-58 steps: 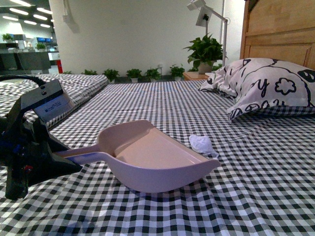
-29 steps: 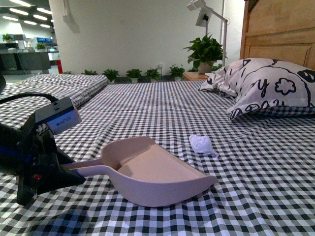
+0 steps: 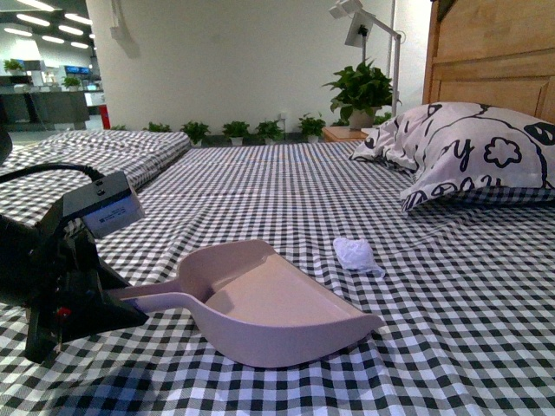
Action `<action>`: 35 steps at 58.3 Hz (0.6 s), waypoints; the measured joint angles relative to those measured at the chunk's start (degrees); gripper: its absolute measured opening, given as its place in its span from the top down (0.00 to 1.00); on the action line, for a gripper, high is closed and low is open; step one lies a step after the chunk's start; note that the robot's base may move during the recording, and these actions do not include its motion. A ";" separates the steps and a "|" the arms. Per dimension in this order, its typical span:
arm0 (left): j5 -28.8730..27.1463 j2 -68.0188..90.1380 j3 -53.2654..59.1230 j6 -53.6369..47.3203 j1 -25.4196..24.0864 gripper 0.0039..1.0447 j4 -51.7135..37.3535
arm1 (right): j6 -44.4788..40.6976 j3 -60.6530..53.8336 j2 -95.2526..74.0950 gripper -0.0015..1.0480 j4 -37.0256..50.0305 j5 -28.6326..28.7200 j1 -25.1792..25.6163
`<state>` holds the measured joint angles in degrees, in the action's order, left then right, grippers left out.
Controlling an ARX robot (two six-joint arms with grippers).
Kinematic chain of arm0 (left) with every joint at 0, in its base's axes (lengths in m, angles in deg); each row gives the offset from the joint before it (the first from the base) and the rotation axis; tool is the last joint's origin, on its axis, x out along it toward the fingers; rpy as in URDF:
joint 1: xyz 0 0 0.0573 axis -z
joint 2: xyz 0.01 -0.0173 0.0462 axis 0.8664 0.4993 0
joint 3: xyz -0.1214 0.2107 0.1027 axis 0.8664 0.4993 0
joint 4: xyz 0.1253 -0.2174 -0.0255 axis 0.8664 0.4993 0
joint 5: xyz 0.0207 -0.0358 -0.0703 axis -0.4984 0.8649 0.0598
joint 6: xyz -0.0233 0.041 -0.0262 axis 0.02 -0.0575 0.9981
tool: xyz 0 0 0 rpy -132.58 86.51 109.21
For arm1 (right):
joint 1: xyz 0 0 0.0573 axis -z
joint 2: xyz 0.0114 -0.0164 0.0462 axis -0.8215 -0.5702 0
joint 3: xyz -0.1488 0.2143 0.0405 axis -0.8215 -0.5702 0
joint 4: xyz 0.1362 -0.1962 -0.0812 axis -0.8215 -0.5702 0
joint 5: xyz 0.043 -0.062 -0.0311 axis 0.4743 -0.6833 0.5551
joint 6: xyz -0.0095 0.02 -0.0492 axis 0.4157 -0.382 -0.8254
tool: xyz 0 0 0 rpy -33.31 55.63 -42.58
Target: Clean up trash
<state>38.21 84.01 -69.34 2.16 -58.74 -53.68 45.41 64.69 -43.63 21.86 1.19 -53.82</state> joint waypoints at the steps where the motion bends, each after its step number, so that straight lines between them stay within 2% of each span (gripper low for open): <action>1: 0.00 0.00 0.00 0.00 0.00 0.73 0.00 | -0.55 0.90 -2.99 0.81 1.16 -0.59 -0.68; 8: -0.02 0.00 -0.02 -0.04 0.00 0.73 0.00 | -3.74 8.74 -22.10 0.81 4.55 -3.87 -3.23; 19: -0.02 0.00 -0.02 -0.11 0.00 0.73 0.00 | -10.01 22.60 -42.66 0.81 3.26 -10.88 -4.74; 31: -0.02 0.00 -0.02 -0.15 -0.02 0.73 0.00 | -15.02 28.81 -53.29 0.81 4.28 -17.18 -5.05; 35: -0.02 0.00 -0.02 -0.15 -0.02 0.73 0.00 | -15.56 29.03 -54.93 0.81 4.04 -17.57 -5.42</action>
<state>38.19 84.01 -69.36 2.00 -58.77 -53.68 29.85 93.72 -98.56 25.90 -16.38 -59.24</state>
